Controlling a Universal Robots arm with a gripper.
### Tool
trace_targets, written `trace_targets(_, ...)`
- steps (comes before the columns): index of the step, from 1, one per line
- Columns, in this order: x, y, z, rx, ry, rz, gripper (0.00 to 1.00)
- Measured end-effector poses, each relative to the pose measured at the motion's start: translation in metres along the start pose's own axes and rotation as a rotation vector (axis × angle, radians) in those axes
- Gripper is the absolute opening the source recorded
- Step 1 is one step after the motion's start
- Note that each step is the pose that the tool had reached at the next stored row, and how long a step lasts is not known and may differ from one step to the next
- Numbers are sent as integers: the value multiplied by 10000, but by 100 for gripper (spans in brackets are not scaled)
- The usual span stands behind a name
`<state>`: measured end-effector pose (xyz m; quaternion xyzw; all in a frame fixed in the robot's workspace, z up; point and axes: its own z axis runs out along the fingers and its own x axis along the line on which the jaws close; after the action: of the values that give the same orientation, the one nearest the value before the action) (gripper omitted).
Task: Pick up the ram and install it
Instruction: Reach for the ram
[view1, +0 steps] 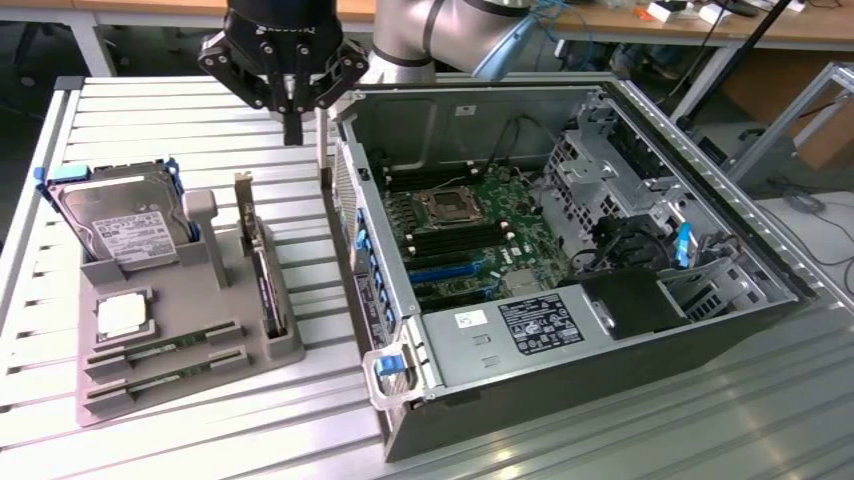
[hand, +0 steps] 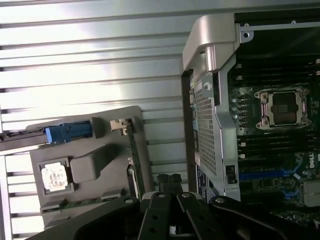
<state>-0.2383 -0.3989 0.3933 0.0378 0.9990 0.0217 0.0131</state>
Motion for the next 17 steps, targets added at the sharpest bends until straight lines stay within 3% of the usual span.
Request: trace_targets(17, 126, -10, -3, 0, -1, 1, 10)
